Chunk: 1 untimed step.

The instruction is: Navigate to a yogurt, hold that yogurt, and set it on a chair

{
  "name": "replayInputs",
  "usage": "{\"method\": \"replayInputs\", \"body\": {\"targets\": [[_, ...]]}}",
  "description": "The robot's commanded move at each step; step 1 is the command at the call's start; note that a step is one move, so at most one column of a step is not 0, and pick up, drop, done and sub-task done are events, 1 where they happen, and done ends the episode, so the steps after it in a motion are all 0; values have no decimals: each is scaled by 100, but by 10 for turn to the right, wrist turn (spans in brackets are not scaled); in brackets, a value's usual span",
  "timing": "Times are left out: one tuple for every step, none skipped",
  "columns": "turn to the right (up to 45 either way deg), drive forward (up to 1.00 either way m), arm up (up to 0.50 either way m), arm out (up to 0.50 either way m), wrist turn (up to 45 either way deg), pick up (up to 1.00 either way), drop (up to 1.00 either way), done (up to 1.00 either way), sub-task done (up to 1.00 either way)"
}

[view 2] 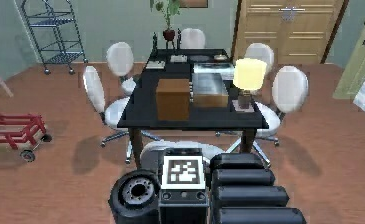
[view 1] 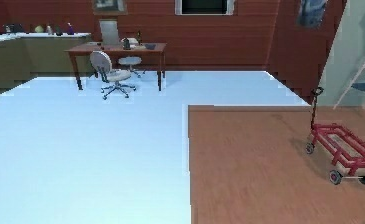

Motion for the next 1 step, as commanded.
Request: {"method": "replayInputs", "body": {"targets": [[90, 0, 0, 0, 0, 0, 0, 0, 0]]}}
